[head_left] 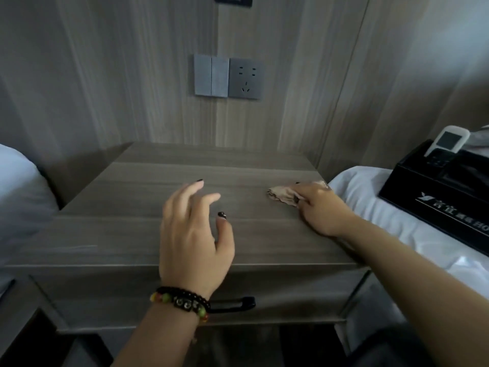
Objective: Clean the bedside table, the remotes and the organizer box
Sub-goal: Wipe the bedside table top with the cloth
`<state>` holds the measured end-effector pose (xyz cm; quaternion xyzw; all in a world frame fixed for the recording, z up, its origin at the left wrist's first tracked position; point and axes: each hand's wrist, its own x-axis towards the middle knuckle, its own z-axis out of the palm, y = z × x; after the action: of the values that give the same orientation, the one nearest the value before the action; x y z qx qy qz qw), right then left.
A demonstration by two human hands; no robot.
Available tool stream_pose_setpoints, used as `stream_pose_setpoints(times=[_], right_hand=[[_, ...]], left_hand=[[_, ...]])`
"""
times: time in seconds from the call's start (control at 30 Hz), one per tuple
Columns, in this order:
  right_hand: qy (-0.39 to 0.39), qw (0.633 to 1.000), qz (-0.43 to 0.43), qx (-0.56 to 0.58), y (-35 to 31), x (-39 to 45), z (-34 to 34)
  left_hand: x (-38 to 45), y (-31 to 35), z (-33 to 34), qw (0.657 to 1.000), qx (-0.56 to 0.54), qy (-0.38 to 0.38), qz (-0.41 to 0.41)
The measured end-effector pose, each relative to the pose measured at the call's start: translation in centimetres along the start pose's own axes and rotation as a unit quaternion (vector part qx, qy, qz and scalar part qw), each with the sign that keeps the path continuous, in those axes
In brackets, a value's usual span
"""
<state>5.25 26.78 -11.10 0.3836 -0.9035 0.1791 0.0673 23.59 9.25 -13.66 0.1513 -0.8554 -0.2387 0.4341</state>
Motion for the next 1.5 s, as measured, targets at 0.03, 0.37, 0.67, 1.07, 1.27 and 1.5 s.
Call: stream_pose_setpoints(times=[0.03,0.37,0.67,1.07,1.27,1.5], right_hand=[[0.010,1.000,-0.004,0.001,-0.4,-1.0,0.0],[0.038,0.999,-0.020,0.012,-3.1,-10.8,-1.6],[0.194,0.924,0.156,0.290,0.5,-13.4,-5.1],[0.004,0.994,0.067,0.081,2.1,-8.9,-5.0],[0.015,0.995,0.027,0.090,1.1,-7.0,-8.5],[0.235,0.966,0.002,0.106,-0.4,-3.6,-15.8]], left_hand=[[-0.1,0.2,-0.2,1.000,-0.022,0.002,-0.018],[-2.2,4.5,-0.4,0.991,-0.063,-0.095,0.074],[-5.4,9.9,0.7,0.988,-0.075,-0.127,0.052],[0.0,10.9,3.0,0.933,0.120,-0.316,-0.128],[3.8,11.2,1.6,0.901,-0.021,-0.404,-0.158],[10.5,15.0,-0.2,0.969,-0.152,-0.188,-0.046]])
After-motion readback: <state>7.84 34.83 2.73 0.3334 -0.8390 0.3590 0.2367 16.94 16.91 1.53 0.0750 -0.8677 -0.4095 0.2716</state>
